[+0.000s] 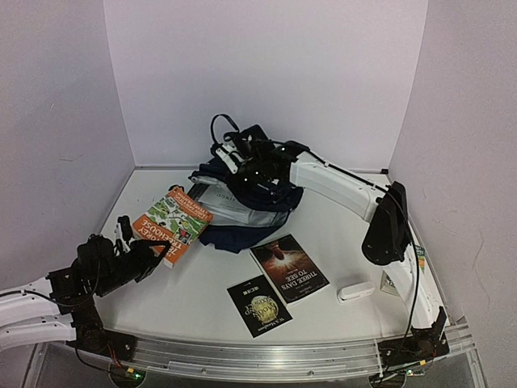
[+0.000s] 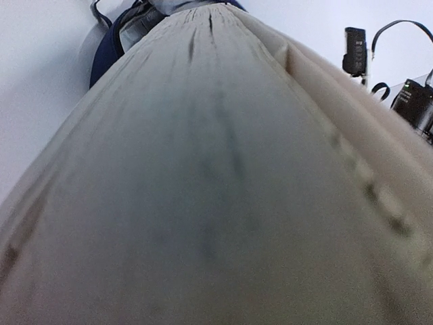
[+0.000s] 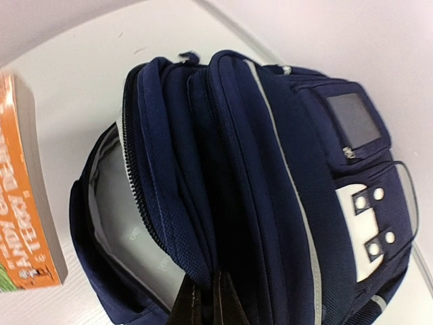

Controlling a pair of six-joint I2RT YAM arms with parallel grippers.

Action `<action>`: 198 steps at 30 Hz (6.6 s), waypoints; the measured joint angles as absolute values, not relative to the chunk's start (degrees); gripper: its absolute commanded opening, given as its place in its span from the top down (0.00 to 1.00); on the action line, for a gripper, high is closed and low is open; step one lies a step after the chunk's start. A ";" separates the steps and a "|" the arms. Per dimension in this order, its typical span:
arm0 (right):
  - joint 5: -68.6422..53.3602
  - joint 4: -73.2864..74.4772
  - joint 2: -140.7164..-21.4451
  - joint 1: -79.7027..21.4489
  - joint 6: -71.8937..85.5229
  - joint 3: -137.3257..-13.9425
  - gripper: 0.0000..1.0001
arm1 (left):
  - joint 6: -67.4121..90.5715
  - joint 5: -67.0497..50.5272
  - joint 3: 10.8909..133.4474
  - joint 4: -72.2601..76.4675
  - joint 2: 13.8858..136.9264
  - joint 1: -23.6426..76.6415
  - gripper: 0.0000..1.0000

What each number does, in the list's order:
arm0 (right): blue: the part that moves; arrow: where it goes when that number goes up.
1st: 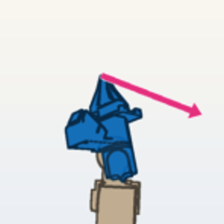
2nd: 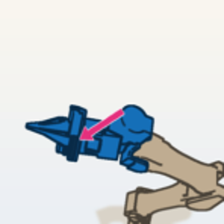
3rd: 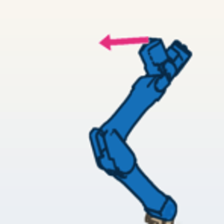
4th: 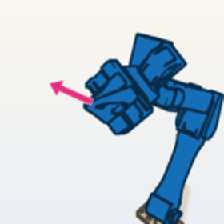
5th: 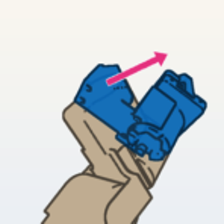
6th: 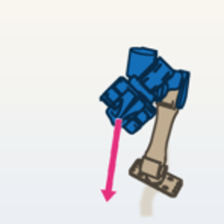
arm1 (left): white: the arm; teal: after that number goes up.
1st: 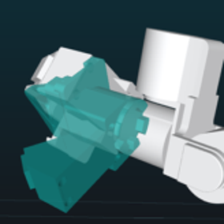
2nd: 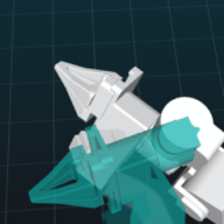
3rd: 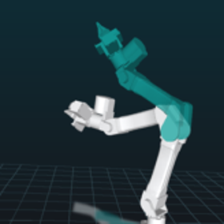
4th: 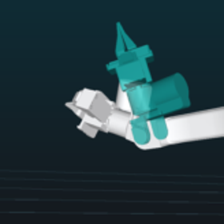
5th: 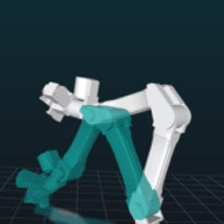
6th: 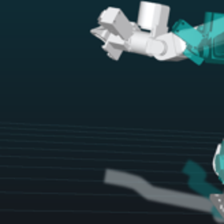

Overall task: Pack the student bag
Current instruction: Place the book in the student bag, then move the book to the center of the board.

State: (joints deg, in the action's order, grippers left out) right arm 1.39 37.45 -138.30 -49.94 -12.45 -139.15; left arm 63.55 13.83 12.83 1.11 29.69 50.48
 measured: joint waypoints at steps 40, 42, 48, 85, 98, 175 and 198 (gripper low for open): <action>-2.93 38.06 -133.88 -48.66 -10.21 -141.00 1.00 | 88.11 6.14 40.59 49.24 102.34 40.47 0.99; -3.10 38.21 -133.88 -48.66 -10.22 -140.94 1.00 | 88.80 4.59 43.03 49.04 105.52 39.76 0.92; -3.85 38.22 -133.82 -48.69 -10.22 -140.46 1.00 | 89.81 2.55 48.56 47.32 108.89 39.04 0.59; -4.52 37.39 -133.37 -48.90 -10.20 -138.49 1.00 | 85.62 -0.73 59.53 18.21 103.89 37.08 0.50; -4.51 37.36 -132.84 -48.84 -10.21 -137.88 1.00 | 83.33 3.76 59.47 5.72 98.21 40.30 0.16; -24.84 34.42 -130.04 -44.22 -1.37 -119.17 0.16 | 66.18 11.20 42.50 8.68 76.10 43.94 0.32; -20.82 57.30 -89.35 -14.80 -16.92 -78.89 0.04 | 51.96 2.16 54.58 8.13 87.55 44.86 0.25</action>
